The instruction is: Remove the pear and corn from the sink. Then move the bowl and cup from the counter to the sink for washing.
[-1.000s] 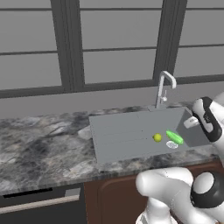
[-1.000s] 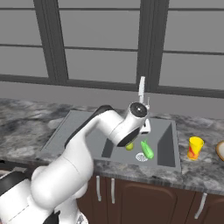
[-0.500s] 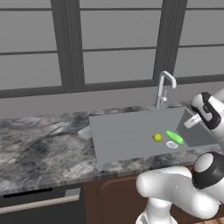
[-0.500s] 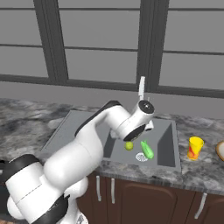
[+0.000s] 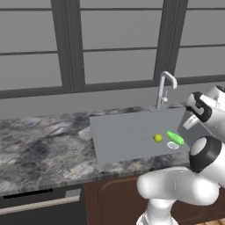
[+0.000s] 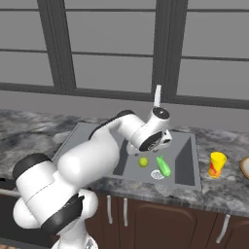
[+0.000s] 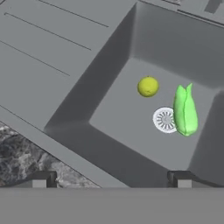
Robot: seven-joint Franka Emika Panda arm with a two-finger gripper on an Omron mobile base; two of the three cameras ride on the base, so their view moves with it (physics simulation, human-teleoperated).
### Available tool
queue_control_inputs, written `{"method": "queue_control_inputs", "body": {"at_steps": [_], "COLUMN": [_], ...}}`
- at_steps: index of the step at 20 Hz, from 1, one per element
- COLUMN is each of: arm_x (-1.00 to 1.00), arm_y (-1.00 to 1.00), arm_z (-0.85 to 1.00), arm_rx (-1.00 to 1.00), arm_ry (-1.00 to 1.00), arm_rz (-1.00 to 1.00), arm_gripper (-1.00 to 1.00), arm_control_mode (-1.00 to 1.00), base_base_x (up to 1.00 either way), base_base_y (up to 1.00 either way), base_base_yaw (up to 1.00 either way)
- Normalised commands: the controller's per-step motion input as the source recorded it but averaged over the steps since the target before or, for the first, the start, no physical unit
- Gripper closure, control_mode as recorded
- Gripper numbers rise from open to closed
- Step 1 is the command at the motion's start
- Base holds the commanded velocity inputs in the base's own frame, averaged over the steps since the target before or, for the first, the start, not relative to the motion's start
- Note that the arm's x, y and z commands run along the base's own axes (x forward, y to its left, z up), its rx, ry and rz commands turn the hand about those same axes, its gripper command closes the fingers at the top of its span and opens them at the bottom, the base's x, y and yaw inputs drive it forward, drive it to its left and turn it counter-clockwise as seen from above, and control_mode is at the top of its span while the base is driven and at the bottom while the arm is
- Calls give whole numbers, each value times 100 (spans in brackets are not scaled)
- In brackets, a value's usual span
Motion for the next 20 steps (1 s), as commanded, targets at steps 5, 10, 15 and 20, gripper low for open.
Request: {"method": "queue_control_inputs", "body": {"at_steps": [5,10,15,20], "arm_x": [4,5,8,14], "arm_y": [0,0,-2,-7], "arm_z": [-34,-33,-30,-27], "arm_rx": [-6,-8,-7,-3], "arm_ry": [0,0,0,0], "arm_rz": [0,0,0,0], "arm_gripper": [-100,-100,-100,-100], "arm_control_mode": [-100,-100,-100,-100], "base_base_x": [0,0,0,0], "base_base_y": [0,0,0,0], "base_base_yaw": [0,0,0,0]}}
